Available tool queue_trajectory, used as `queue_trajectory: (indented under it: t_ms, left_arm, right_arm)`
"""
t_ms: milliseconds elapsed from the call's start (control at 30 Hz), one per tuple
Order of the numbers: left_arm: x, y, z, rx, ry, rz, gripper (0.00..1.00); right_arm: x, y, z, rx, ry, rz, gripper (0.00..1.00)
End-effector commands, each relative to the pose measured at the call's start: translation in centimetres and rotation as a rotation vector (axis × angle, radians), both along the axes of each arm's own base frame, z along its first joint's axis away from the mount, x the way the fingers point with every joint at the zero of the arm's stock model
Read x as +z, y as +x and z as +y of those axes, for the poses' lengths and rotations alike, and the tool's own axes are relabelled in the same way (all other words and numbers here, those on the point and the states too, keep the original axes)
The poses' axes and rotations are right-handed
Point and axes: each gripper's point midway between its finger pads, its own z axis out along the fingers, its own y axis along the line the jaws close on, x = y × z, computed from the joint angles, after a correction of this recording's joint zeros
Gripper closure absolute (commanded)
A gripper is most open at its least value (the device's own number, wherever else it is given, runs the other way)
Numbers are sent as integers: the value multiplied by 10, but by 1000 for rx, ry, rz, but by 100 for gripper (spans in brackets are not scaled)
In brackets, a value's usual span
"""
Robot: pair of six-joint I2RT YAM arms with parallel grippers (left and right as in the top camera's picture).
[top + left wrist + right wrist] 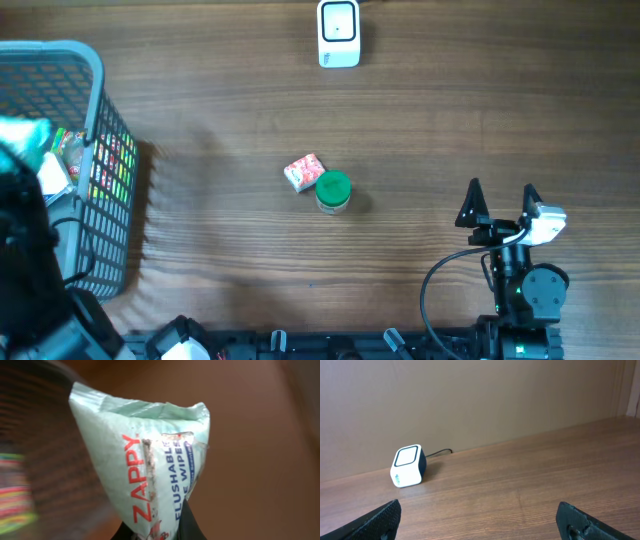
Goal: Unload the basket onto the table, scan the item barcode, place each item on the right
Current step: 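Reach the left gripper into the basket and grasp the mint Zappy wipes pack, then place the Zappy wipes pack right of the jar with the left gripper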
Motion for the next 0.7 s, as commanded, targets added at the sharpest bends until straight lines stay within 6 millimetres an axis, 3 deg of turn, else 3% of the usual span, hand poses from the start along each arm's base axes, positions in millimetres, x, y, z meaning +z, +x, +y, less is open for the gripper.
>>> queue_trajectory:
  t_ms: [0,67,133,267,300,333,433,467,600,667]
  left_arm:
    - [27,23,-125,-650,79,-96,96]
    - [20,29,-163,-806,167,-77,96]
    - [-11,41,-224,-1043,278,-1,96]
    - [-77,68,-296,-1205,317,198,96]
    - [-108,77,-337,-1293,320,267,96]
    - [-127,81,-364,-1360,323,295,96]
    - [-177,87,-423,-1483,325,355,96]
    - [-221,90,-455,-1535,290,429,96]
    - [-318,87,-488,-1569,194,638,96]
    - [-340,80,-495,-1583,196,687,96]
  right_arm:
    - [2,0,-3,-16,14,-11,0]
    - [2,0,-3,-16,14,-11,0]
    - [2,0,-3,-16,14,-11,0]
    - [2,0,-3,-16,14,-11,0]
    - [2,0,-3,-16,14,-11,0]
    - [2,0,-3,-16,14,-11,0]
    - [2,0,-3,-16,14,-11,0]
    - [2,0,-3,-16,14,-11,0]
    - [2,0,-3,-16,14,-11,0]
    - [2,0,-3,-16,14,-11,0]
